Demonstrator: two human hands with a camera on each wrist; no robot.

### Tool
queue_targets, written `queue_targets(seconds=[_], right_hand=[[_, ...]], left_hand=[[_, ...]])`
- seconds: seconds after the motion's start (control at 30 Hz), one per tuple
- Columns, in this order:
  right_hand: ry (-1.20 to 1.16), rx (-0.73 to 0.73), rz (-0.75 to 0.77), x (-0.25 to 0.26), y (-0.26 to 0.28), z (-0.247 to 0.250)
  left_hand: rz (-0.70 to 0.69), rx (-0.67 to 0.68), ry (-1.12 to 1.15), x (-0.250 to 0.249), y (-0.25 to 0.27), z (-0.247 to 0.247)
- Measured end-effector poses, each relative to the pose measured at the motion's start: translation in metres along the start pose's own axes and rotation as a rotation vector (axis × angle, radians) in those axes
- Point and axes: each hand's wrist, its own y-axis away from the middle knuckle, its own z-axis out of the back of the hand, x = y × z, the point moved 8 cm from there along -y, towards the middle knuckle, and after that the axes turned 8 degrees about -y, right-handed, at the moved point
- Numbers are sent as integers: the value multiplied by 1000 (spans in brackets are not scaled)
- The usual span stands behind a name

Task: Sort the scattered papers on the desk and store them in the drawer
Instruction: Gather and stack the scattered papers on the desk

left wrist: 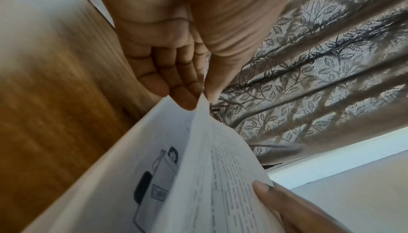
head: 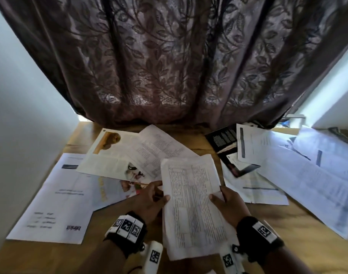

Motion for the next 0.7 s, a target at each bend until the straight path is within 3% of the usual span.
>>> queue_targets(seconds=[0.23, 0.5, 0.6, 0.7], right_hand=[[101, -28, -40, -10, -23, 11], [185, 70, -76, -19, -21, 6], [233, 125, -19, -10, -11, 6], [425, 29, 183, 18, 1, 16]], left_hand=[[-10, -70, -136, 7, -13, -11], [-60, 7, -331, 10, -12, -27], [-58, 74, -421, 14, -14, -32], [-74, 93, -551, 16, -16, -35]])
